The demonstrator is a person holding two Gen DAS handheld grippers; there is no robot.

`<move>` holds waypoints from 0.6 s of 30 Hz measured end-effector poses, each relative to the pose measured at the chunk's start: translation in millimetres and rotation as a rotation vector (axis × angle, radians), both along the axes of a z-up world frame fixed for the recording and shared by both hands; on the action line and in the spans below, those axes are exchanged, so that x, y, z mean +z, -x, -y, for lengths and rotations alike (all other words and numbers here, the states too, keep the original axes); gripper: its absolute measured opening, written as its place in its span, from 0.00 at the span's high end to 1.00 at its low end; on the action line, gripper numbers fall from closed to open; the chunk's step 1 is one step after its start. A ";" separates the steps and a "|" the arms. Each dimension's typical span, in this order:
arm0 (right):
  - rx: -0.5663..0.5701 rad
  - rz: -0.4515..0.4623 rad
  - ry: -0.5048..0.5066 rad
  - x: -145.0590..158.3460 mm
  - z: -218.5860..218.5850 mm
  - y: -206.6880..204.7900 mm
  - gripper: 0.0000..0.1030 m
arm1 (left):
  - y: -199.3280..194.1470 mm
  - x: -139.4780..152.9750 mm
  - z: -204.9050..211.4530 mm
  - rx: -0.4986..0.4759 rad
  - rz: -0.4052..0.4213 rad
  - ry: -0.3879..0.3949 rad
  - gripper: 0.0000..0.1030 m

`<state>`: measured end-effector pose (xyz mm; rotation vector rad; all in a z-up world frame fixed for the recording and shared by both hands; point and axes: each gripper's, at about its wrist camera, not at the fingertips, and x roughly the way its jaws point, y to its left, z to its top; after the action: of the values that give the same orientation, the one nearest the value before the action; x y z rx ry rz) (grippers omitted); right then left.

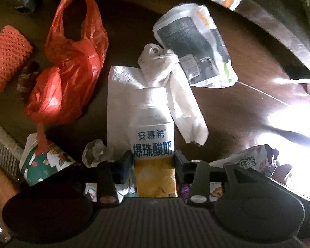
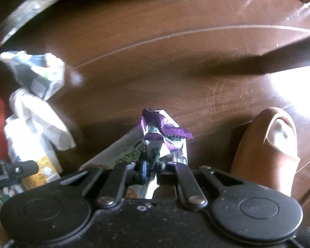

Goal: Collect trash
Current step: 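Carry the yogurt bottle in left while right carries the snack wrapper toward the black bin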

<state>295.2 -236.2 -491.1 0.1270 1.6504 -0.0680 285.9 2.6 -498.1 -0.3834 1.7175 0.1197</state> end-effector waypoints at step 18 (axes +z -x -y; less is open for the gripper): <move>0.266 0.262 0.020 191.8 -30.1 33.0 0.94 | 31.5 161.7 16.9 -0.080 0.187 -0.022 0.59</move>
<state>262.2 -206.1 -299.4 -0.0961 1.3921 0.1297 254.4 -14.3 -336.4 -0.2999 1.5434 0.0432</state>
